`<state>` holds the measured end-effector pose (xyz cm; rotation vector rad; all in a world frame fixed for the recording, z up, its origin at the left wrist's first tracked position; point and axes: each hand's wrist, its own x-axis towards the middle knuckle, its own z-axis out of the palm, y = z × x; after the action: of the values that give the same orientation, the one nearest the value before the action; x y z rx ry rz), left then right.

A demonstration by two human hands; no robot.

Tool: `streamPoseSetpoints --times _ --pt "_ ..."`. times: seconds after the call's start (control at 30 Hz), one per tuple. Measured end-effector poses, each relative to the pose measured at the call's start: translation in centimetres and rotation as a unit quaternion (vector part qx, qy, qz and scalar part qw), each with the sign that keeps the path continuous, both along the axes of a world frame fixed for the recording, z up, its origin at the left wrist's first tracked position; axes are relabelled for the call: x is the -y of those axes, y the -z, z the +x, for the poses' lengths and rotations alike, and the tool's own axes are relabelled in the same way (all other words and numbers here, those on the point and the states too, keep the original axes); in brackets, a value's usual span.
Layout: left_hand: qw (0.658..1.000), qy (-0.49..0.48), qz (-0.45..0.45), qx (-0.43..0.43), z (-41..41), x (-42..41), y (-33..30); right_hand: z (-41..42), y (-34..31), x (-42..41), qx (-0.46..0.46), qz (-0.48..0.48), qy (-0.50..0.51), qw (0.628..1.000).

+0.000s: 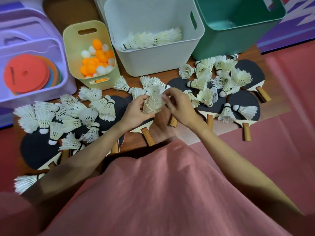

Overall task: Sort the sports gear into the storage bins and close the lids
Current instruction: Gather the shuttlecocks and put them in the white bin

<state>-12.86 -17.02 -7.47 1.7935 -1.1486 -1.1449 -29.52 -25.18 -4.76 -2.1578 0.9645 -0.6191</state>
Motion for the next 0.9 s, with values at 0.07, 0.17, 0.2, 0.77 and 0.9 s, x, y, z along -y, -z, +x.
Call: streamPoseSetpoints --times 0.07,0.17,0.2,0.77,0.9 --pt "1.000 -0.011 0.002 0.003 0.2 -0.1 0.1 -0.1 0.0 0.5 0.004 -0.012 0.012 1.000" --pt "0.999 -0.040 0.002 0.008 0.6 -0.2 0.1 -0.6 0.5 2.0 0.012 -0.042 0.064 0.997" --pt "0.999 -0.045 0.001 0.009 0.6 -0.1 0.0 -0.9 1.0 2.8 -0.007 -0.039 0.082 0.996" --pt "0.997 -0.062 -0.024 0.041 2.6 0.4 -1.3 -0.4 1.4 6.3 -0.230 -0.058 0.041 0.971" --pt "0.996 -0.062 -0.038 0.059 3.8 1.1 -2.0 -0.1 -2.8 5.5 0.013 -0.083 0.130 0.988"
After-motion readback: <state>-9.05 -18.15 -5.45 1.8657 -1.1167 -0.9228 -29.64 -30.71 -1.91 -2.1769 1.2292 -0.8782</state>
